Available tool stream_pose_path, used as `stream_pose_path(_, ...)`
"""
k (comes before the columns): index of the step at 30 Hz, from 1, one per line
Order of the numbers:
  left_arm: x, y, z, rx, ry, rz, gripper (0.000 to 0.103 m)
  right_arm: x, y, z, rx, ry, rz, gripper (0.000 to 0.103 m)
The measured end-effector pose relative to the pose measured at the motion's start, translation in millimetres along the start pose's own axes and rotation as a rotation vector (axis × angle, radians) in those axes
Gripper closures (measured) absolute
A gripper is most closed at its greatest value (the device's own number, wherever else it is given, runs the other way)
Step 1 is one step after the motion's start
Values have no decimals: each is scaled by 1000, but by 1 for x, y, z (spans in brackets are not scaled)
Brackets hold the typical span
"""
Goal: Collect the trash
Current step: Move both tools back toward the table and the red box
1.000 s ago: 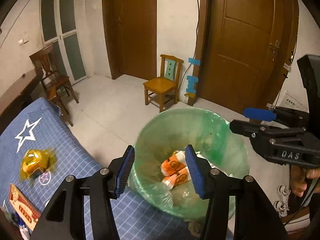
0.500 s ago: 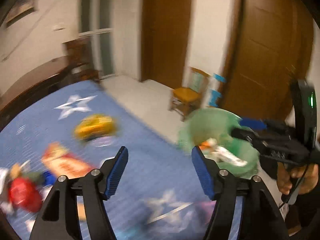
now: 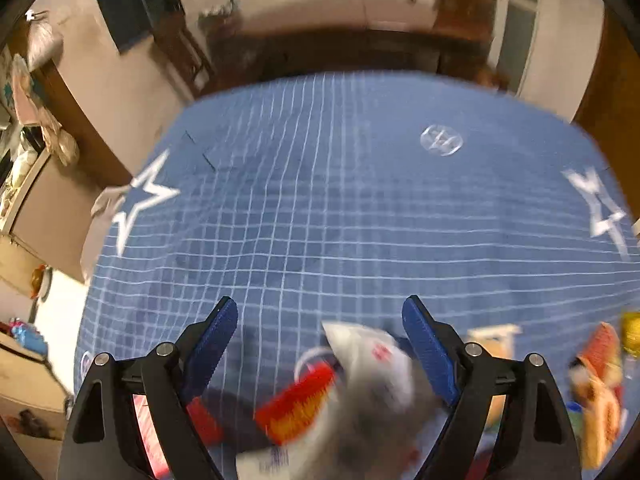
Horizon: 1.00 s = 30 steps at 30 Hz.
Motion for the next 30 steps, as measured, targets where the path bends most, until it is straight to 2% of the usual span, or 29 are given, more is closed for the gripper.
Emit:
stream_pose_path(3,18,1,-2,2,-61,-2,18,0,-10,2,-25,-1,10,46)
stream_pose_path(5,17,4,10,45,-94,18,18,2,-15,4,-39,-3,1,45)
stream_pose_path(8,6,12,50,162,-158,124,18,10,-23,5,-50,-15,-26,45)
stream_pose_path(10,-14,10,97,219,-153,183,18,14,-30,8,-67,-21,-51,45)
stream_pose_path(12,-48,5,156,276,-123,307,18,17,-40,11,-95,-22,-73,45)
stream_pose_path(14,-85,-8,199,280,-75,420,18,17,-53,12,-142,-17,-93,45)
stream_pose_path(15,-111,-22,225,268,-24,468,18,18,-59,12,-162,-15,-101,44)
stream_pose_path(17,-138,-41,257,254,44,509,18,18,-74,11,-214,-6,-124,44)
stream_pose_path(19,-150,-54,281,253,77,506,18,19,-90,10,-258,2,-151,42)
stream_pose_path(24,-148,-105,300,153,137,415,18,23,-139,17,-370,15,-222,35)
stream_pose_path(26,-141,-119,303,133,159,441,18,23,-158,25,-431,11,-241,34)
stream_pose_path(28,-143,-120,312,155,176,485,18,20,-173,34,-493,7,-259,33)
stream_pose_path(30,-152,-105,329,263,212,511,18,16,-187,44,-561,2,-278,30)
Point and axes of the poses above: each gripper's, at about its wrist camera, not at the fingertips, and x roughly the way its jaws point, y to its right, z to its underside, the point moved 2 cm from there along x, roughly the way its jaws point, and after that the axes turned 5 degrees about -y, right-handed, at the moved point
